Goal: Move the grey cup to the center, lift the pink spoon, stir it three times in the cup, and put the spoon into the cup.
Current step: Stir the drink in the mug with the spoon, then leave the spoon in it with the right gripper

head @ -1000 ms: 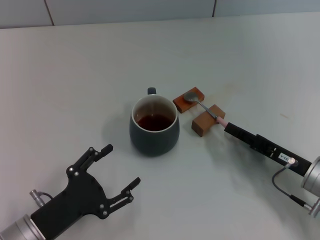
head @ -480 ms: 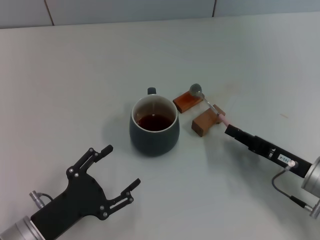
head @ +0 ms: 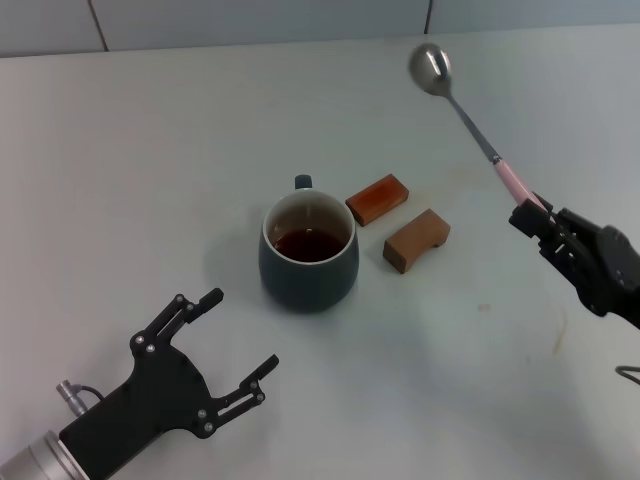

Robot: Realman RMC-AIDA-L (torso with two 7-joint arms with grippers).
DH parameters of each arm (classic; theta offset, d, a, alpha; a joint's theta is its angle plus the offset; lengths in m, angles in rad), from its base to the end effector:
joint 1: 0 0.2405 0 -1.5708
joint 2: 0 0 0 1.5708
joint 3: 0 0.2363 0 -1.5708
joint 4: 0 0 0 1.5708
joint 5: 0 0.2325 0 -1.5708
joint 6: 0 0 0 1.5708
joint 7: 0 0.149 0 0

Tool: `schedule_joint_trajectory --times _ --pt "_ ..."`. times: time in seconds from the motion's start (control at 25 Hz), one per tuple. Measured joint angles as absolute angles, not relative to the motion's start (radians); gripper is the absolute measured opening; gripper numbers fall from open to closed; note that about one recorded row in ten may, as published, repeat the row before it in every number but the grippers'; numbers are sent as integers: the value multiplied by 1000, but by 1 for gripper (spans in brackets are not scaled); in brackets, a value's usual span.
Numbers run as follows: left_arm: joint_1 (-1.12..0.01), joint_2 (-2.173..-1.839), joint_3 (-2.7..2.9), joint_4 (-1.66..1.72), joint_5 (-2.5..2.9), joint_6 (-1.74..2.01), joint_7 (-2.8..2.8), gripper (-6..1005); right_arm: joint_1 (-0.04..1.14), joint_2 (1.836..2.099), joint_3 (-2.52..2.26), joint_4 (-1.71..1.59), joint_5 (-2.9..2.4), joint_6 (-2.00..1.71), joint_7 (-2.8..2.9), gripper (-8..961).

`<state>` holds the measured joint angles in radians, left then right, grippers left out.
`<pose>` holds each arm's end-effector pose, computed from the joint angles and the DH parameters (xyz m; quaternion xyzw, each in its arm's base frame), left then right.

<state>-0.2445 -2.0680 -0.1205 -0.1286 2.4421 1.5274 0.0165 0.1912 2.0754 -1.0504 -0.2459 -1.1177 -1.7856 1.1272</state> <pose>-0.3033 0.1915 -0.0935 -0.8866 -0.0086 -0.3072 0.3457 0.2987 0.2219 -0.0116 -0.7585 0.3226 0.5332 0.1904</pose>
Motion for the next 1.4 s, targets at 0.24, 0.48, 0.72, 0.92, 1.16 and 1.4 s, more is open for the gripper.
schedule_joint_trajectory --times 0.24,0.48,0.72,0.92,1.16,1.4 --pt "-250 -2069 -120 -130 2442 1522 18 859 177 2075 -1034 -651 -1263 -1852 1289 125" --pt "-244 -2071 -121 -129 2442 1520 18 859 181 2085 -1047 -1033 -1453 -1684 1608 124" --pt "-245 -2071 -122 -129 2439 1519 20 859 250 2081 -1087 -1438 -1805 -1527 2009 124" --pt "-248 -2071 -123 -129 2435 1518 20 859 400 2067 -1036 -1671 -2032 -1671 2337 124" --pt "-248 -2071 -123 -129 2434 1516 20 859 657 1996 -953 -1725 -2137 -1890 2581 125" --pt "-246 -2071 -123 -130 2435 1511 20 859 855 1947 -936 -1654 -2274 -2007 2664 125"
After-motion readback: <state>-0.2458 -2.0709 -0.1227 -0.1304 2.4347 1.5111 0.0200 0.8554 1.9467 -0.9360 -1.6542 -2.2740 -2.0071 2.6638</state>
